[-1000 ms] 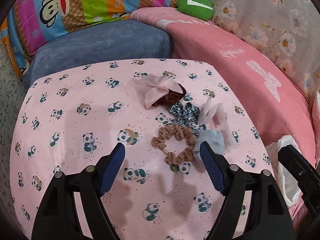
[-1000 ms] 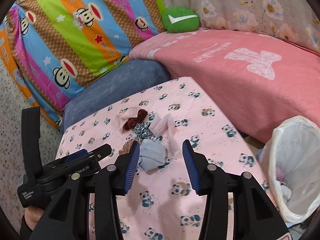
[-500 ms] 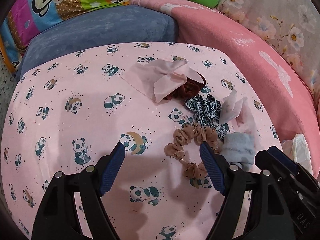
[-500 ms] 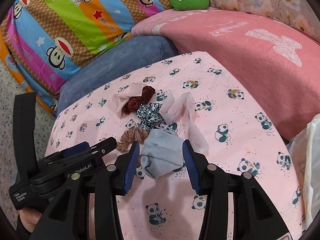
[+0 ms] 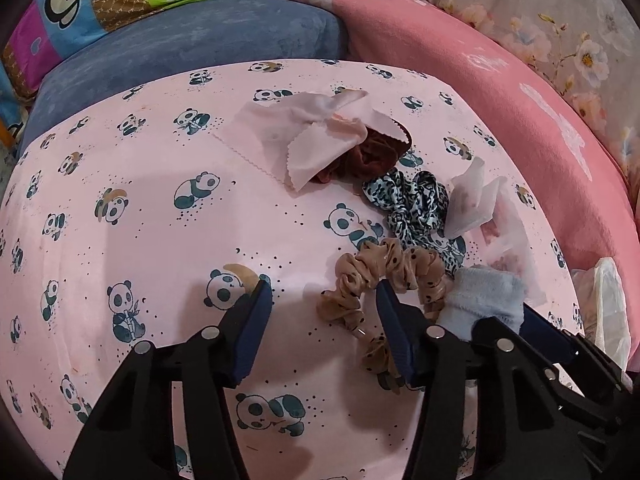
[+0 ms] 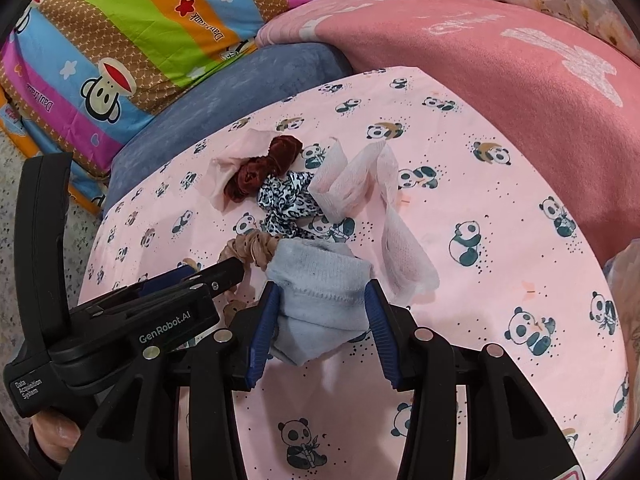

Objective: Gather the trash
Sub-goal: 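Close the left gripper on the brown scrunchie while the right gripper closes on the grey sock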

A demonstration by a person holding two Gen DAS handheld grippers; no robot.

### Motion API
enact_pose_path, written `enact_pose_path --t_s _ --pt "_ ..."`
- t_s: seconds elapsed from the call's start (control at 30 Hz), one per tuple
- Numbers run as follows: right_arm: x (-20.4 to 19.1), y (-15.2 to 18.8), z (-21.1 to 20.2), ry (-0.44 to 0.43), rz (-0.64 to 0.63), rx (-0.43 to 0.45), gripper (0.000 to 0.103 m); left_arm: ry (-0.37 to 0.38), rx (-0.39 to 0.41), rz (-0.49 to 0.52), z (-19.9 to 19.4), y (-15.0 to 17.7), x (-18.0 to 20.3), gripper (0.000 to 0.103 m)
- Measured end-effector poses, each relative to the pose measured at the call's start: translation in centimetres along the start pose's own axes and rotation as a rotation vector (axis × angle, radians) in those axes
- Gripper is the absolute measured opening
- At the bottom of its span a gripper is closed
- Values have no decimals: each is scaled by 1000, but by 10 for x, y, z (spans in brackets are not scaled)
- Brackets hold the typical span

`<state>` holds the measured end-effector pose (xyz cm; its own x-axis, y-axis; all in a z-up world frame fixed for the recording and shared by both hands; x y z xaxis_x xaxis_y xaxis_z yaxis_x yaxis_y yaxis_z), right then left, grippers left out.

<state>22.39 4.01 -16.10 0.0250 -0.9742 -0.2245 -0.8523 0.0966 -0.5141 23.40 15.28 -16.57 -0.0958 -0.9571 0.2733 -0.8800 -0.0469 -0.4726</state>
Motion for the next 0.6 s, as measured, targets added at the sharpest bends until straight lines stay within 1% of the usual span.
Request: enact_pose_path --t_s 0.07,0.1,0.13,0.23,0.27,0.37,0.53,0.6 --pt "0 2 2 -4 2 -2 44 4 -1 3 1 0 2 42" --pt "0 3 3 -8 4 0 43 8 -3 4 1 0 3 37" --pt "0 3 3 -10 5 0 43 14 -4 5 1 0 4 28" --pt "-1 4 2 -15 0 -1 33 42 -14 10 2 2 10 15" --pt "-1 4 0 -15 -4 1 30 47 -15 14 1 3 12 13" --pt "-4 3 -10 -18 -15 21 25 54 -5 23 -5 5 17 10" --pt "-4 -4 -32 -37 -8 75 24 51 36 46 -26 0 28 9" --pt "-3 -10 -48 -44 -2 111 24 51 61 62 -37 -2 35 9"
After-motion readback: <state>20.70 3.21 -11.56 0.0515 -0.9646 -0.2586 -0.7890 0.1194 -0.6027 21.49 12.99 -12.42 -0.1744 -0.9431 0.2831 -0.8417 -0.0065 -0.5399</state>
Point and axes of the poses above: each gripper's, at about its wrist camera, not at the fingertips, and z roughly the way its jaws point, x to its right, y to its underside, the point moved 5 cm from there along z, roughly the way its jaws point, and after that the axes turned 5 degrees about y, right-handed, at the moved point
